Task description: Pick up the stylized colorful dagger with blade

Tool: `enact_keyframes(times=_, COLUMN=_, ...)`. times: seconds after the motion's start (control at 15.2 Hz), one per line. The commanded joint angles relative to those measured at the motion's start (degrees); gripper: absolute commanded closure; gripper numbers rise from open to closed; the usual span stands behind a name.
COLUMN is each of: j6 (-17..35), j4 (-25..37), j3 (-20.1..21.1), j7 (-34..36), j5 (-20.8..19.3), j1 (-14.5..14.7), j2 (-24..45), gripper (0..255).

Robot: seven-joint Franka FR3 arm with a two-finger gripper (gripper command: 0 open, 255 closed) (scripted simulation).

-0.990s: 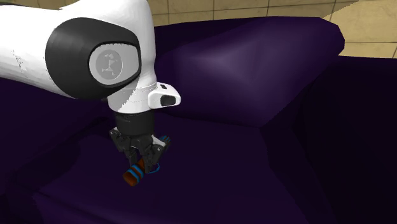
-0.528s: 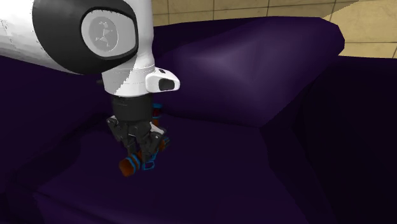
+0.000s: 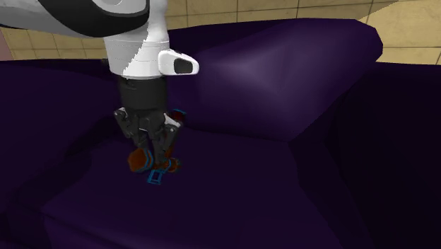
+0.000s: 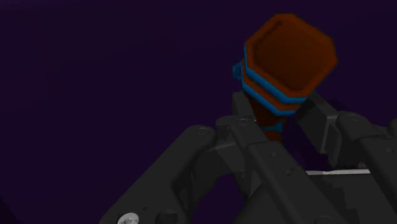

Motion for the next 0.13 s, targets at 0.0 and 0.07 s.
enact_keyframes(times=0.0, j6=-0.66, j4=1.00, j3=-0.09, j7=0.10, j5=-0.09, j1=-0.03, j2=0.34, gripper=255)
enact_keyframes(times=0.07, j6=-0.66, j4=1.01, j3=-0.09, j7=0.10, j5=-0.09, j1=-0.03, j2=0.34, gripper=255)
